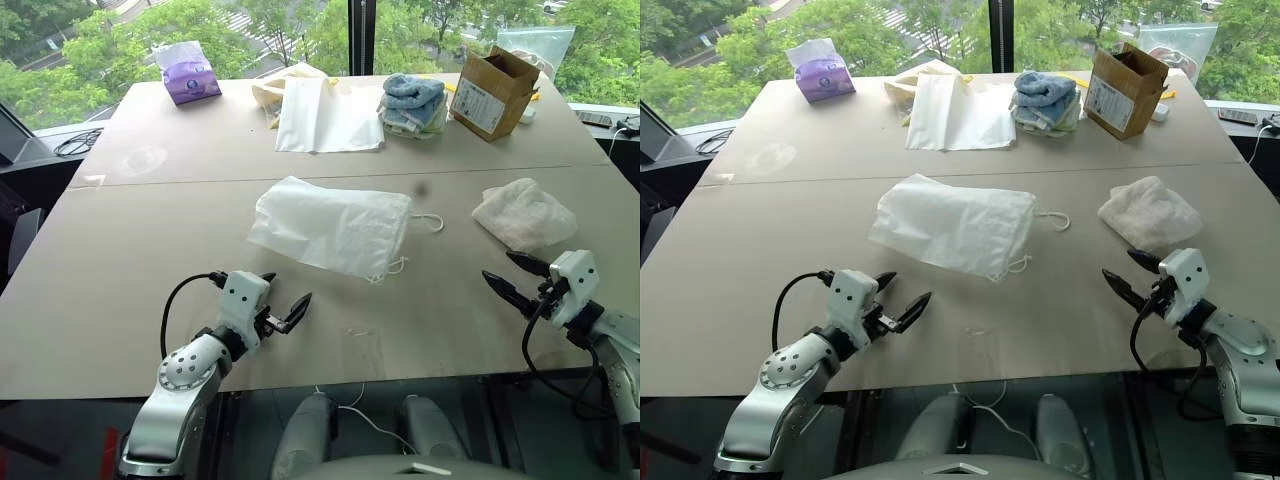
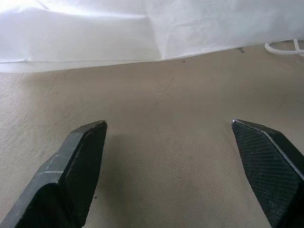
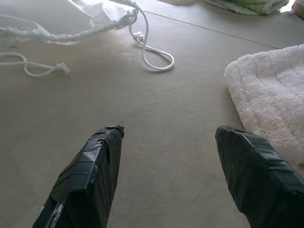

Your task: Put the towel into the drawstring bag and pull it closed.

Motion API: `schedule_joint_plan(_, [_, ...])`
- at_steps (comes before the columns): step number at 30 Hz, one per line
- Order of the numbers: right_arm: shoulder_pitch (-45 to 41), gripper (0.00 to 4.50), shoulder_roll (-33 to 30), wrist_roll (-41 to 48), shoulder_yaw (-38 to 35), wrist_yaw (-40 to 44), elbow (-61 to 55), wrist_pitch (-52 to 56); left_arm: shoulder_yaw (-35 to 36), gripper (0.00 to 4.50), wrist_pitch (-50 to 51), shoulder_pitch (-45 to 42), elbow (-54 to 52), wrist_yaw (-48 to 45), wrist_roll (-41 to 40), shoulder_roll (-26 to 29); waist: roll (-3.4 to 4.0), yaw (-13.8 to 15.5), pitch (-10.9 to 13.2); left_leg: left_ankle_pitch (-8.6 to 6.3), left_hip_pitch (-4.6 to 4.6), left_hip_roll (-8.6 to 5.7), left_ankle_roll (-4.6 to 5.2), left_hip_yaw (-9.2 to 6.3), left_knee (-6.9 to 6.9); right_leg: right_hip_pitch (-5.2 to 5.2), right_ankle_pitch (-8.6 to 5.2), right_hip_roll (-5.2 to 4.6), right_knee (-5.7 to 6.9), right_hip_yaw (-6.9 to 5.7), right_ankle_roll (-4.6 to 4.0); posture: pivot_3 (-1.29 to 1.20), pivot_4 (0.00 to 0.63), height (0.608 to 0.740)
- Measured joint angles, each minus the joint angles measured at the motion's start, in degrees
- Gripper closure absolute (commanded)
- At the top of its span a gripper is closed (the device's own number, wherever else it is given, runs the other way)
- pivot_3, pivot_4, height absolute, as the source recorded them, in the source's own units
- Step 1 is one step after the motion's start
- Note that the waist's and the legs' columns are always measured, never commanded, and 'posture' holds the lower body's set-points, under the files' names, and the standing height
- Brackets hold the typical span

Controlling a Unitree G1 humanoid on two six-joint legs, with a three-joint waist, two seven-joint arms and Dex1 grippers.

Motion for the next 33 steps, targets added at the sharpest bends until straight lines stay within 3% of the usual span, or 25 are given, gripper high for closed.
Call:
schedule_joint_plan(18, [-0.14, 1.17, 0.05, -0.28, 0.0, 1.23, 0.51, -1.9, 0.52, 0.19, 1.69, -0.71, -2.07, -1.91, -1.42, 1.03, 0.0, 0.0, 0.0, 0.0, 0.0, 0.01, 0.0, 0.0, -0.01, 0.0, 0.0, 0.0, -0.01, 0.0, 0.0, 0.0, 0.15, 0.74])
schedule_joint_plan(24, [-0.52, 1.17, 0.86, 0.03, 0.18, 1.91, 0.48, -2.85, 0.53, 0.19, 4.59, -1.52, -2.67, -5.43, -5.38, 2.82, 0.02, 0.0, 0.01, 0.0, 0.0, 0.02, 0.0, 0.0, -0.01, 0.0, 0.0, 0.0, -0.01, -0.01, 0.0, 0.0, 0.15, 0.74])
schedule_joint_plan(29, [-0.46, 1.17, 0.82, 2.57, 0.76, 3.59, -2.26, -0.91, -0.75, 0.19, 12.18, -5.03, -9.1, -8.06, -13.63, 3.52, 0.03, 0.02, 0.04, 0.0, 0.0, 0.03, 0.0, -0.02, -0.01, 0.02, 0.0, 0.01, -0.02, -0.02, 0.0, 0.0, 0.15, 0.74])
schedule_joint_plan(33, [0.77, 1.17, -0.13, 4.55, 1.84, 6.48, -5.58, 0.89, -6.56, 0.19, 17.1, -12.84, -11.33, -6.12, -13.52, 3.07, 0.04, 0.36, 0.05, 0.0, 0.03, 0.01, 0.0, -0.05, 0.02, 0.09, 0.0, 0.03, -0.03, -0.05, 0.0, 0.0, 0.15, 0.74])
